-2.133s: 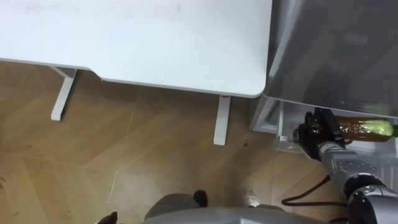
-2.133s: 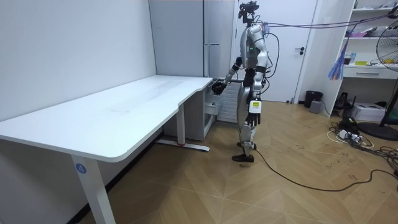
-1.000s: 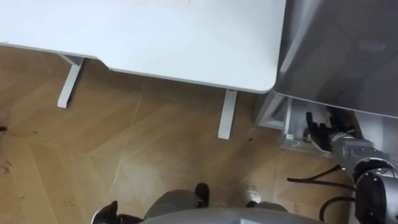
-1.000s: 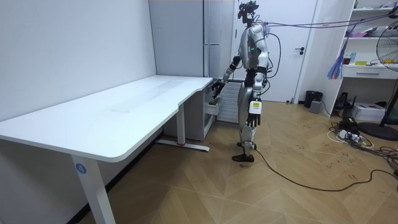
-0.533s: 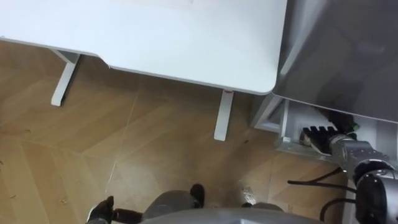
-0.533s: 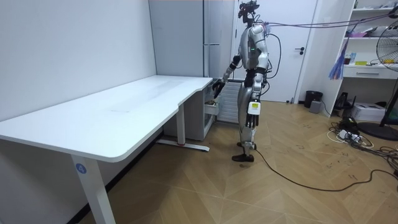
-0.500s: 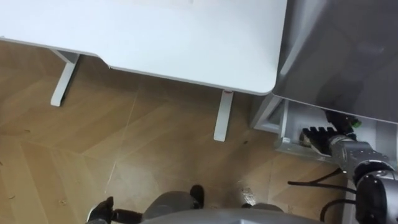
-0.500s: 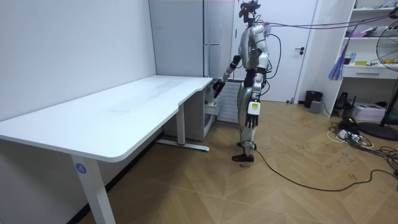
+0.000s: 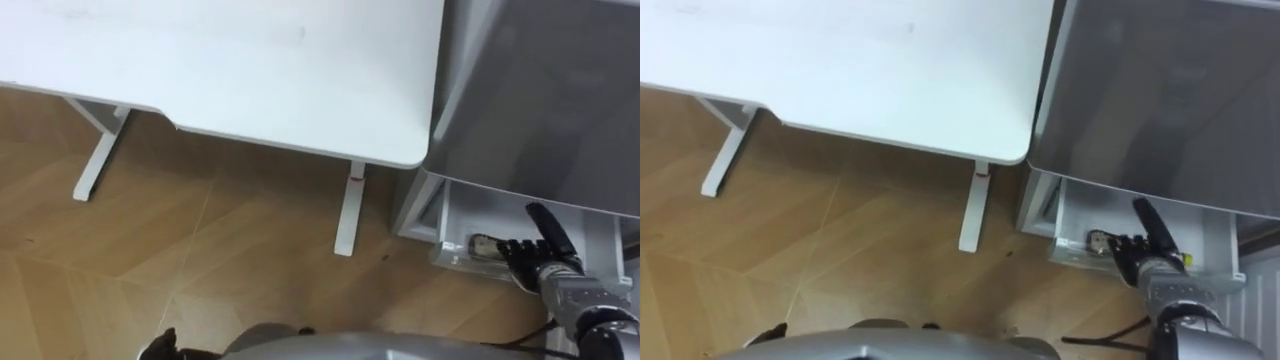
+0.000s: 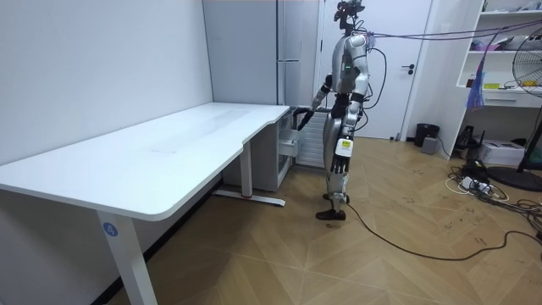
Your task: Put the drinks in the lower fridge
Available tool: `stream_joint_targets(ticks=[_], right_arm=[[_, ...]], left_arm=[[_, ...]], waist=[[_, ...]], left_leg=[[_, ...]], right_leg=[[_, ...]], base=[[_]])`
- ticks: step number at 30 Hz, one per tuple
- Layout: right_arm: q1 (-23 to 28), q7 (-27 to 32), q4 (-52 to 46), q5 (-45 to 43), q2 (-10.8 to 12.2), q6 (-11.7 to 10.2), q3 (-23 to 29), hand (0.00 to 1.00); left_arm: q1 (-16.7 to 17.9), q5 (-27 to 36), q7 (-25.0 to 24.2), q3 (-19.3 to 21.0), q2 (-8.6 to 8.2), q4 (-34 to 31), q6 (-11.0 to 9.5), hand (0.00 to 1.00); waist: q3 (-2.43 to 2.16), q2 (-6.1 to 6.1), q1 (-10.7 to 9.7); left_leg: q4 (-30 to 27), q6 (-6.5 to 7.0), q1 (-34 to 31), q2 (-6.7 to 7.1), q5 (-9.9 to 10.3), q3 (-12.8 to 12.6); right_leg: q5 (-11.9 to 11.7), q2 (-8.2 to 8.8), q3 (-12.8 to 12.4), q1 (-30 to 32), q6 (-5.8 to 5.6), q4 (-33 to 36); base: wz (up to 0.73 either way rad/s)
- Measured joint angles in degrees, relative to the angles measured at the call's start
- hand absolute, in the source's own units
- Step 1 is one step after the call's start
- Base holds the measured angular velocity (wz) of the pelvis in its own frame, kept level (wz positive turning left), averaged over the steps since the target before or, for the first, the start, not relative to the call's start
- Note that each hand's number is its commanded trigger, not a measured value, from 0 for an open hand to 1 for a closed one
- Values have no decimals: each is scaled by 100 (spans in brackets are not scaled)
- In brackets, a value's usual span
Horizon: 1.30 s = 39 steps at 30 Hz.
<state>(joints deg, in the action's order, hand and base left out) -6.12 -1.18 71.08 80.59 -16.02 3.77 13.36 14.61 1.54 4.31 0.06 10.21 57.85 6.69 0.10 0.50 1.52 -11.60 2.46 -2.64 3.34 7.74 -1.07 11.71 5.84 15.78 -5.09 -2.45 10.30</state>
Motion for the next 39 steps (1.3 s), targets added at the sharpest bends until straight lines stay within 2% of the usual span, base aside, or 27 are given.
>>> stream_joint_targets(ticks=[5,10,17,20,26,32,35,39], right_arm=[[424,-143,-4,-361,130,-23,-99,0],[524,-154,3,-470,185,-31,-271,0],[826,-219,15,-782,400,-42,-315,0],[910,-218,60,-1434,428,-58,-468,0],[949,-255,330,-2932,637,17,-759,0],[1079,-222,333,-4001,657,94,-1024,0],[1158,-190,329,-4555,655,131,-1235,0],[1243,-279,456,-4975,654,128,-1372,0]], left_arm=[[-2,1,59,-2,-72,61,-11,0],[39,-4,36,15,-107,70,-12,0],[12,-3,44,221,-108,67,-107,0],[-21,0,53,230,-111,68,-197,0],[-132,2,48,229,-121,72,-202,0],[-137,2,21,242,-122,70,-196,0],[-139,-23,13,235,-119,69,-194,0],[-115,-490,-82,322,-122,85,-188,0]], waist=[[2,-25,-55],[5,-42,-124],[18,46,-161],[26,66,-143],[38,193,-147],[48,193,-169],[34,182,-188],[30,147,-140]], left_leg=[[-5,4,18,-2,10,-12],[43,8,101,7,9,-26],[123,-3,302,12,31,-56],[148,-12,332,-11,51,-118],[153,-55,353,-81,95,-156],[156,-54,431,-107,164,-208],[158,-55,441,-116,176,-217],[187,-78,510,-168,196,-342]], right_leg=[[-1,0,-36,0,-2,13],[1,-9,-172,-31,-3,-35],[-1,-27,-243,-231,-12,-165],[-2,-41,-321,-224,-10,-165],[-25,-115,-480,-187,29,-168],[-38,-150,-693,-178,48,-153],[-43,-163,-737,-165,55,-151],[-67,-199,-801,-159,83,-145]], base=[[-3],[-10],[-4],[-12],[-12],[-20],[-8],[-16]])
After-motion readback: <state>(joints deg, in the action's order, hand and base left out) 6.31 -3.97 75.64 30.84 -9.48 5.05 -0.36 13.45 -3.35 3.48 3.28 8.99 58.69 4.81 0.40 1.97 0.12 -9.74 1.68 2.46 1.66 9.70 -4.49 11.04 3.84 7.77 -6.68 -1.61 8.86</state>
